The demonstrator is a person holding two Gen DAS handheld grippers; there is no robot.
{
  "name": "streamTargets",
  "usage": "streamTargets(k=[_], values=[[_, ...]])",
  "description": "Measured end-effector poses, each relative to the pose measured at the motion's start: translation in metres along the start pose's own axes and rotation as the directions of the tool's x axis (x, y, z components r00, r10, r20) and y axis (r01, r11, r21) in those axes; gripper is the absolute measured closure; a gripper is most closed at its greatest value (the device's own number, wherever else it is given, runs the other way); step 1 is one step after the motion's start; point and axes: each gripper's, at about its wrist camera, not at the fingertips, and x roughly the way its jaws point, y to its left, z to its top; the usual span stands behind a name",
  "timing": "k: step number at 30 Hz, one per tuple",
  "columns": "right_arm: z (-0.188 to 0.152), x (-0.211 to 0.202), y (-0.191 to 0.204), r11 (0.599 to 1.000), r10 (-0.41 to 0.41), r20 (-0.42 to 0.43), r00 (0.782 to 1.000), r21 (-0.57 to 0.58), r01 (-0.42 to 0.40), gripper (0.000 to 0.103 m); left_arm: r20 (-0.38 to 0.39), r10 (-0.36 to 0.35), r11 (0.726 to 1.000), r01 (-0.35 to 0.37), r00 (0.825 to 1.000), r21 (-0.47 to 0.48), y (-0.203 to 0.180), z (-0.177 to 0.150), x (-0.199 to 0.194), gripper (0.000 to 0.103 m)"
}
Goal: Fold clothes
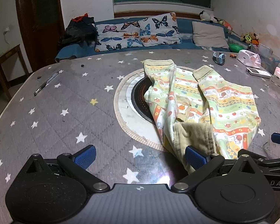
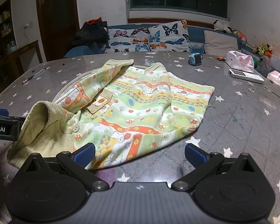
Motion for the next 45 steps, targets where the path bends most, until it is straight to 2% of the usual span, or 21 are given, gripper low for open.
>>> streamTargets(k=[11, 16, 25, 30, 33, 35, 37, 39, 41, 42, 44, 45], values=[[0.025, 0.016, 0.0, 0.999, 0.002, 0.004, 1.0, -0.046, -0.002, 0.001, 0.015, -0.031, 0.999, 0.031, 0.999, 0.025, -0.002, 0.027, 0.016, 0.0], [0.041, 0.029, -0.006, 0.999, 0.006, 0.0, 1.0, -0.054, -0.006, 0.007, 0.026, -0.059, 0.998, 0.058, 0.998, 0.038, -0.004, 0.045, 0.028, 0.0], [0.086, 0.068, -0.037, 0.999, 0.004, 0.004, 1.0, -0.042, -0.003, 0.017, 0.034, -0.15, 0.986, 0.147, 0.988, 0.084, -0.018, 0.087, 0.059, 0.002], [0.111, 0.1, -0.051, 1.0, -0.002, -0.004, 1.0, -0.022, 0.002, 0.024, 0.027, -0.164, 0.975, 0.158, 0.986, 0.155, -0.033, 0.104, 0.085, 0.014], [0.122, 0.122, -0.063, 1.0, 0.002, -0.027, 1.0, 0.005, -0.002, 0.032, -0.001, -0.163, 0.969, 0.16, 0.987, 0.19, -0.042, 0.109, 0.104, 0.02], [0.127, 0.135, -0.07, 1.0, 0.004, -0.04, 0.999, 0.019, -0.003, 0.033, -0.023, -0.161, 0.965, 0.162, 0.987, 0.208, -0.047, 0.111, 0.117, 0.026], [0.129, 0.146, -0.074, 0.999, 0.01, -0.054, 0.998, 0.038, -0.008, 0.043, -0.035, -0.154, 0.961, 0.158, 0.987, 0.228, -0.05, 0.11, 0.127, 0.029], [0.13, 0.158, -0.079, 0.998, 0.018, -0.069, 0.997, 0.058, -0.014, 0.047, -0.04, -0.15, 0.96, 0.155, 0.988, 0.232, -0.048, 0.109, 0.131, 0.033], [0.13, 0.164, -0.081, 0.996, 0.039, -0.079, 0.996, 0.082, -0.033, 0.06, -0.042, -0.147, 0.963, 0.153, 0.988, 0.221, -0.043, 0.107, 0.131, 0.053], [0.13, 0.166, -0.083, 0.995, 0.054, -0.079, 0.995, 0.091, -0.046, 0.07, -0.043, -0.146, 0.965, 0.152, 0.988, 0.216, -0.04, 0.106, 0.132, 0.058], [0.13, 0.164, -0.083, 0.993, 0.073, -0.074, 0.995, 0.103, -0.065, 0.077, -0.044, -0.143, 0.967, 0.149, 0.989, 0.206, -0.035, 0.104, 0.133, 0.071], [0.13, 0.163, -0.083, 0.992, 0.08, -0.07, 0.994, 0.106, -0.072, 0.083, -0.045, -0.142, 0.968, 0.148, 0.989, 0.2, -0.032, 0.103, 0.133, 0.075]])
